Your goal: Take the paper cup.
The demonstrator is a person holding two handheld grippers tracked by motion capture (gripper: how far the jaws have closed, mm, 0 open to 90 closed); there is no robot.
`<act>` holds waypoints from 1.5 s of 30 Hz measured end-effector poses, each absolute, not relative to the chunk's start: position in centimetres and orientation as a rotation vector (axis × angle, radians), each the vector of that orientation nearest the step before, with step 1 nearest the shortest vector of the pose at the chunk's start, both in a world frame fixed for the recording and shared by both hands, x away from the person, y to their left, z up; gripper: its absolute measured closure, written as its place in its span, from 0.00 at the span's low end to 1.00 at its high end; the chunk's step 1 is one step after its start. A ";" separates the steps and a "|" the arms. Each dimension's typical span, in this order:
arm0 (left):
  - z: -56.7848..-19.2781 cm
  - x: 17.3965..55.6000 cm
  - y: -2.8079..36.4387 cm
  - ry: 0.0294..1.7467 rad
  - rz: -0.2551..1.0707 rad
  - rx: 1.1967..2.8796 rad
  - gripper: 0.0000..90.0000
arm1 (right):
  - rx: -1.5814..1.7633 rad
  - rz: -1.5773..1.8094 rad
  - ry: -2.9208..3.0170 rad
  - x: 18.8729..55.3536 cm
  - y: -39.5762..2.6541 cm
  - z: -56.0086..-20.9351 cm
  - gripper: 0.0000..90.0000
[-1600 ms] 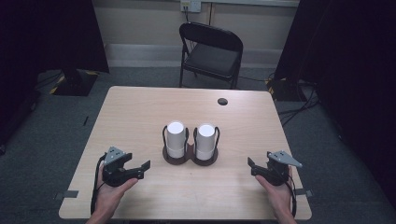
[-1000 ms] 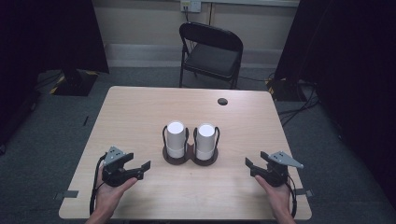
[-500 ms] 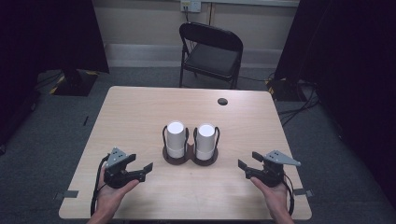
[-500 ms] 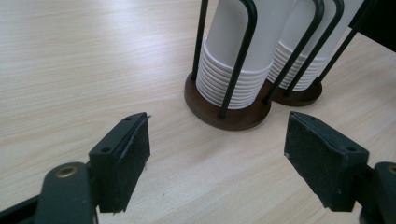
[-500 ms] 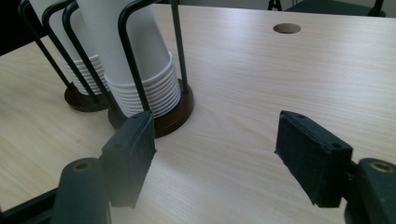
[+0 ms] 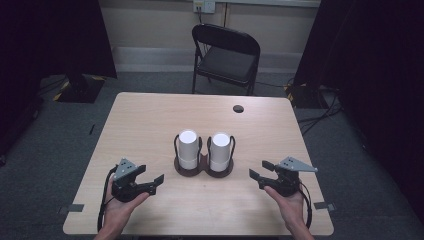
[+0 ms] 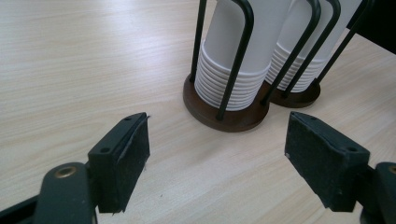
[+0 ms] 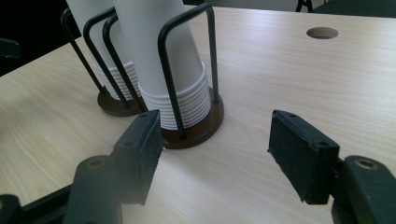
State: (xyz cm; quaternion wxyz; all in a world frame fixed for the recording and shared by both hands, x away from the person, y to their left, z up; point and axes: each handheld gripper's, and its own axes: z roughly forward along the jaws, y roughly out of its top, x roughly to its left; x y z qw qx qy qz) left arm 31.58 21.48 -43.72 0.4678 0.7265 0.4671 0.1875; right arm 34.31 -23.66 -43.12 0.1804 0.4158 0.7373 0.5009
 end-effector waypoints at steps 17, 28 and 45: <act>-43.7 31.5 21.6 1.148 0.478 1.786 0.27 | 1.061 1.523 2.093 36.1 -20.8 -40.8 0.35; -43.7 31.5 21.5 1.141 0.476 1.790 0.28 | 0.992 1.570 2.120 37.5 -18.4 -39.2 0.37; -43.7 31.4 21.6 1.137 0.483 1.794 0.29 | 0.936 1.598 2.147 40.1 -15.6 -37.9 0.30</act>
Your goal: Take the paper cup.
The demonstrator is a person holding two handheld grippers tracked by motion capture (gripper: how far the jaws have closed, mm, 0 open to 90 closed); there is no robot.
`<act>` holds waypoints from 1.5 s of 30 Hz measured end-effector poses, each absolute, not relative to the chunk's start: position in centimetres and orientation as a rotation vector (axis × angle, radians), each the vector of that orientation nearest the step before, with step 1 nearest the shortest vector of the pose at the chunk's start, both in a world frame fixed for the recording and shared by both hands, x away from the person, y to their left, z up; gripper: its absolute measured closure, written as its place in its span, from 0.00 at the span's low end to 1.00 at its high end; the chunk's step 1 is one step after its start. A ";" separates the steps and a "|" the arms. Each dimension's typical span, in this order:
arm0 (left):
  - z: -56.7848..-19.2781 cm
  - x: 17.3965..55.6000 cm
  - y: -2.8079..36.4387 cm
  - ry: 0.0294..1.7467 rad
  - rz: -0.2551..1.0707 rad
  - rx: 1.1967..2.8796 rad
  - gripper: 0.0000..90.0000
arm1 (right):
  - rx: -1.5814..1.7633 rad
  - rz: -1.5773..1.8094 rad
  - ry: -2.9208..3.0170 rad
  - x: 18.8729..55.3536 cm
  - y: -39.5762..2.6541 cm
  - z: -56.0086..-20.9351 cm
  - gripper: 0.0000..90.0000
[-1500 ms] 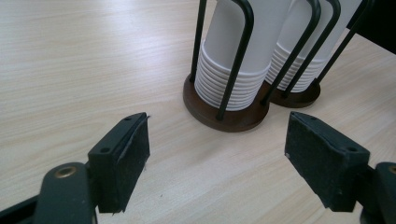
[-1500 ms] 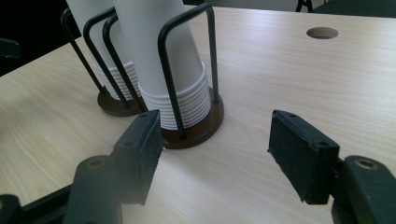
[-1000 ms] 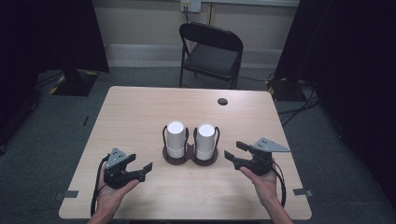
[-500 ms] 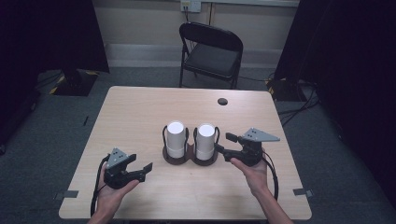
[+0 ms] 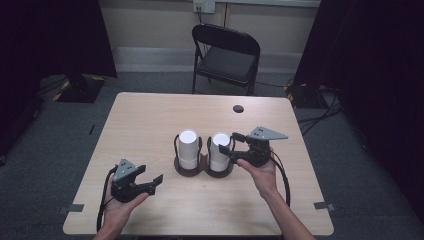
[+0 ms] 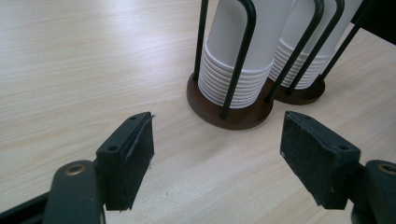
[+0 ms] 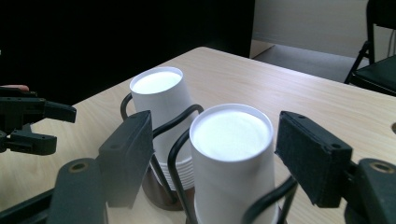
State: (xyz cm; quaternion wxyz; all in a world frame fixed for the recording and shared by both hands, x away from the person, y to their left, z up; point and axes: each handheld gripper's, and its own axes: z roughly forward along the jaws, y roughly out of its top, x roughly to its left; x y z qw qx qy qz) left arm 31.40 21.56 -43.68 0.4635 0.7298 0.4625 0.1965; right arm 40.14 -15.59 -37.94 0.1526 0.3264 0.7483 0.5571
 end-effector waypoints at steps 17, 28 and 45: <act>-43.6 31.4 21.7 1.129 0.487 1.801 0.30 | 0.946 1.512 2.160 42.6 -13.4 -39.0 0.30; -43.6 31.4 21.8 1.132 0.484 1.791 0.30 | 0.937 1.470 2.164 43.2 -12.7 -40.0 0.33; -43.6 31.4 21.9 1.136 0.492 1.800 0.30 | 0.900 1.424 2.200 43.3 -12.4 -40.7 0.35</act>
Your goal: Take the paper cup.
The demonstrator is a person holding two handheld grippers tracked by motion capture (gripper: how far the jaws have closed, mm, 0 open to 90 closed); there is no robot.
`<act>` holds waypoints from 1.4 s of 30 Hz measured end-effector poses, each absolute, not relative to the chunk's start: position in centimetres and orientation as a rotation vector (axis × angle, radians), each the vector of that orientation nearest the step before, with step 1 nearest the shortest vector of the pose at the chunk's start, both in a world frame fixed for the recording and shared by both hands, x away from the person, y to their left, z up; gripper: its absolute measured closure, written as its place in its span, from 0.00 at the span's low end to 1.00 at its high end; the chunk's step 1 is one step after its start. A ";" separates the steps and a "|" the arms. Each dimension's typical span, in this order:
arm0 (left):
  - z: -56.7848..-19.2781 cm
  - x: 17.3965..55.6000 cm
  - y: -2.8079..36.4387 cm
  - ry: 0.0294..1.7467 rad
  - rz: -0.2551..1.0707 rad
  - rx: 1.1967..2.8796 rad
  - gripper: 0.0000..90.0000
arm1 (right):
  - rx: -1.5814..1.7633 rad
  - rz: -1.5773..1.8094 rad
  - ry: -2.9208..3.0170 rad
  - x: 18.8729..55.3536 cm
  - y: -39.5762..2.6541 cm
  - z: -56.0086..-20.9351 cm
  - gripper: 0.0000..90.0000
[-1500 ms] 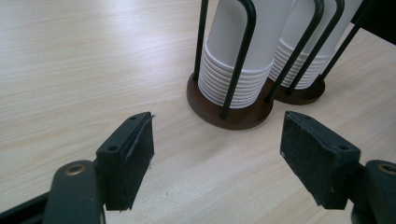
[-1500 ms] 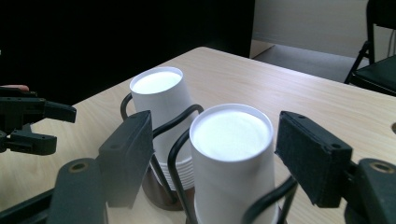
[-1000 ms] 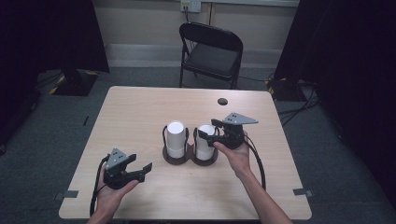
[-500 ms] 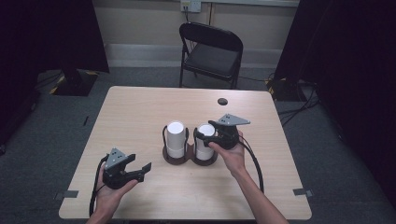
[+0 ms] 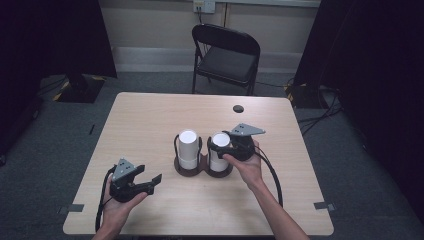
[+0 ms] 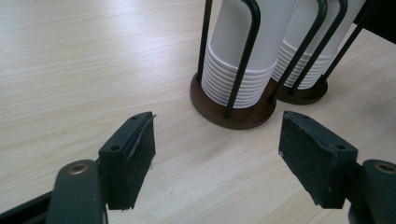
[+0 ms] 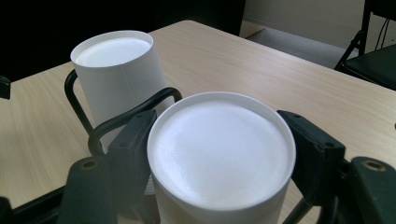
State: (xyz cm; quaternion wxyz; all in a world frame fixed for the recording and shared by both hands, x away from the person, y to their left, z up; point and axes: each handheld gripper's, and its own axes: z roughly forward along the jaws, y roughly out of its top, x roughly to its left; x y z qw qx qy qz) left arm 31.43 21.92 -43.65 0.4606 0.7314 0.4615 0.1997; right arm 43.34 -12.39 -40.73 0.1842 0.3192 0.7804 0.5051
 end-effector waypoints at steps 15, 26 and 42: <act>-43.6 31.4 21.9 1.133 0.489 1.800 0.30 | 0.888 1.419 2.196 43.2 -12.3 -40.4 0.38; -43.7 31.4 21.9 1.130 0.486 1.802 0.30 | 0.902 1.464 2.177 43.1 -12.8 -39.6 0.38; -43.7 31.4 21.6 1.125 0.470 1.808 0.30 | 0.883 1.473 2.174 43.1 -12.8 -38.3 0.38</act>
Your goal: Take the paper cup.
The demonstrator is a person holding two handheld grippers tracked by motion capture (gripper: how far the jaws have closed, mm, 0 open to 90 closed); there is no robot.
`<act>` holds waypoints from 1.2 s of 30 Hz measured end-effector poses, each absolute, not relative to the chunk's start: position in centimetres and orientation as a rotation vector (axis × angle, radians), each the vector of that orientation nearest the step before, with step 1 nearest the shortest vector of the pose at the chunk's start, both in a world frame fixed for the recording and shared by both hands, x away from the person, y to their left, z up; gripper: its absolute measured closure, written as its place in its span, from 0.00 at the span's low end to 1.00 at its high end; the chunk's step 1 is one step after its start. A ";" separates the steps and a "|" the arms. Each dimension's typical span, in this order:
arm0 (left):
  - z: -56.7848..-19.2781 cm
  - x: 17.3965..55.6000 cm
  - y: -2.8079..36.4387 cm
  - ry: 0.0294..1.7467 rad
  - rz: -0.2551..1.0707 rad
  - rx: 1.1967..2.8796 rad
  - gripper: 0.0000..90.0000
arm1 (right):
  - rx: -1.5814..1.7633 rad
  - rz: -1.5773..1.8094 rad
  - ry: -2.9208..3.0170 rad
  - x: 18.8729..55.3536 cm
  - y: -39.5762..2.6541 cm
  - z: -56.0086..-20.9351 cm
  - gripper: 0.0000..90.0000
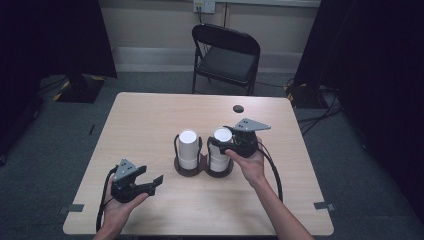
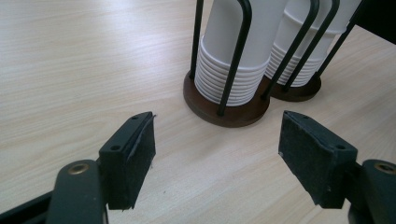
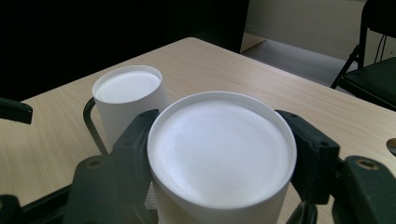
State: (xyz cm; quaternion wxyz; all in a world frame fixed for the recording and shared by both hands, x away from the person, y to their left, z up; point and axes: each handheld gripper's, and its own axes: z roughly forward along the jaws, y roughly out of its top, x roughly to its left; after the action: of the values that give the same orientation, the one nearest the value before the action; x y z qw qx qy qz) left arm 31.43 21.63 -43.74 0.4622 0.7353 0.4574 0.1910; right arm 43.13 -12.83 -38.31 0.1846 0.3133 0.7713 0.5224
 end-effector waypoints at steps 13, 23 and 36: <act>-43.7 31.4 21.6 1.125 0.471 1.807 0.30 | 0.882 1.471 2.147 42.9 -12.9 -36.7 0.38; -43.7 31.5 21.6 1.128 0.471 1.811 0.32 | 0.874 1.480 2.134 42.7 -12.9 -36.0 0.38; -43.8 31.4 21.3 1.090 0.441 1.838 0.32 | 0.861 1.489 2.118 42.4 -13.0 -35.3 0.39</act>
State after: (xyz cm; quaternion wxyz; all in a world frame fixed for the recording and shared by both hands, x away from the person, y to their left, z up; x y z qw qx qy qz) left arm 31.42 21.28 -43.77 0.4616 0.7474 0.4430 0.1793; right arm 42.38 -13.05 -35.29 0.2051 0.3090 0.7597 0.5342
